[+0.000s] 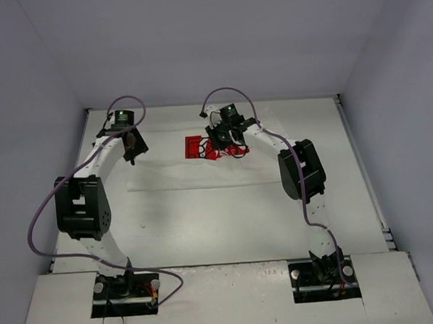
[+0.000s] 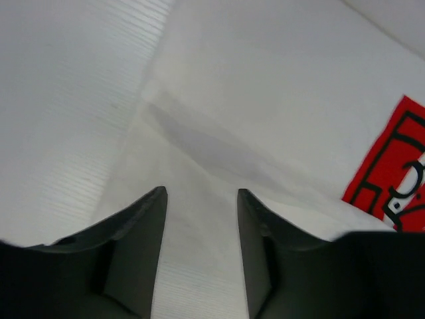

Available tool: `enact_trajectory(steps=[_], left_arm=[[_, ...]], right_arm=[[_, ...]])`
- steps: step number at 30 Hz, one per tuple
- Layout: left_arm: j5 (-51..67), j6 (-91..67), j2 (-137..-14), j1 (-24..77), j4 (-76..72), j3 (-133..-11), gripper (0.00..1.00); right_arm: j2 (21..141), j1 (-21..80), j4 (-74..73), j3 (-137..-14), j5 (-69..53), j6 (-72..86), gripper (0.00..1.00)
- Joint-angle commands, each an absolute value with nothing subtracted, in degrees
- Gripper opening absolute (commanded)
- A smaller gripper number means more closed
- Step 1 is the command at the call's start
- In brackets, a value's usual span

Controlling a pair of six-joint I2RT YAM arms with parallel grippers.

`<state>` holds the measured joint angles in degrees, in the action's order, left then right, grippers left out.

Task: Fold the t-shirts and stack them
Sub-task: Fold the flattened tshirt in 1/3 of the way

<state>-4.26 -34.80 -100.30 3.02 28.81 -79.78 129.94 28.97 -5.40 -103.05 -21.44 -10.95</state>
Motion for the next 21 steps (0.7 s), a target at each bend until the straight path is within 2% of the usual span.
enact_trajectory(steps=[1,2,4,12,21], left_arm=[[-1.5,-34.0,-104.3,5.4,27.8,-82.1,0.19],[-2.2,-34.3,-104.7,5.4,27.7,-82.4,0.11],[-3.5,-34.2,-105.7,5.4,27.5,-83.4,0.08],[-4.6,-32.6,-113.0,4.8,27.1,-89.0,0.07],[-5.2,-30.5,-118.9,2.8,24.5,-93.2,0.07]], right_arm=[[121.1,29.4,-4.1,-99.0,-20.8,-7.0,0.03],[119.9,29.4,-4.0,-97.3,-19.9,-6.4,0.02],[118.1,29.3,-3.6,-94.7,-17.6,-5.4,0.0],[115.6,28.6,-2.9,-87.9,-16.7,-3.2,0.0],[118.7,26.6,-2.2,-87.6,-17.4,-2.8,0.0]])
